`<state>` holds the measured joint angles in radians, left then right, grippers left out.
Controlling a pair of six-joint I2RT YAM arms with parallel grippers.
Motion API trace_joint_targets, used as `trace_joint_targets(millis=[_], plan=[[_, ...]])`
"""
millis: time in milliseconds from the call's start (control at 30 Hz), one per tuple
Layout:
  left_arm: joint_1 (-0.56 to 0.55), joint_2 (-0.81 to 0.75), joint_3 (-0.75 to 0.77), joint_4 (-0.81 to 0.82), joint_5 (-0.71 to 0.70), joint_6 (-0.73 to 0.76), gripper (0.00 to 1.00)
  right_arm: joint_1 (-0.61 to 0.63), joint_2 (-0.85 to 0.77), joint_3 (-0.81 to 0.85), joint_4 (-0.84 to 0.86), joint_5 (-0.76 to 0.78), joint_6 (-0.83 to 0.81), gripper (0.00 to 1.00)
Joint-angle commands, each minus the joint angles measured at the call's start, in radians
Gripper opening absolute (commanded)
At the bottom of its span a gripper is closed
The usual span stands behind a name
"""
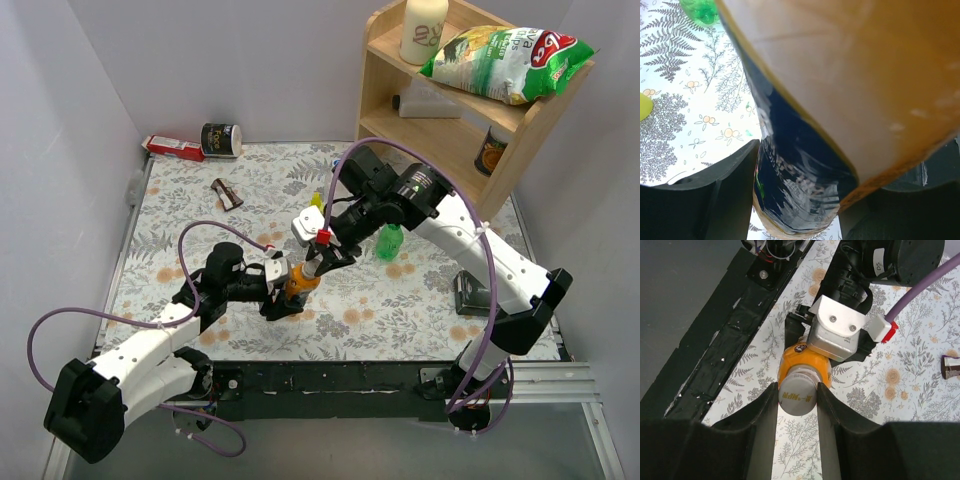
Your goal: Screw on the bottle caps
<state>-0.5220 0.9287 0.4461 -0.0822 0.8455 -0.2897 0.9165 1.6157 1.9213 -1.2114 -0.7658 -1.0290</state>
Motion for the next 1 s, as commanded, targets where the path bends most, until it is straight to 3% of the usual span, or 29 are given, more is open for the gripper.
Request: trace_joint_targets(millis=[0, 433, 800, 967], plan=[[-0.004, -0.001, 0.032, 0.055, 0.001, -0.017, 0.00, 0.013, -0.039, -0.027, 0.010, -0.007, -0.008, 0.29], [-0.004, -0.016, 0.036, 0.052, 0.023, 0.072, 0.00, 0.022, -0.074, -0.125, 0.191, 0.140, 0.070, 0.29], [-0.004, -0.031, 0.036, 0.033, 0.013, 0.110, 0.00, 0.061, -0.007, -0.047, 0.050, 0.172, -0.055, 0.29], [-0.003, -0.047, 0.011, 0.122, -0.046, 0.032, 0.00, 0.064, 0.013, -0.064, 0.033, 0.212, -0.059, 0.28]])
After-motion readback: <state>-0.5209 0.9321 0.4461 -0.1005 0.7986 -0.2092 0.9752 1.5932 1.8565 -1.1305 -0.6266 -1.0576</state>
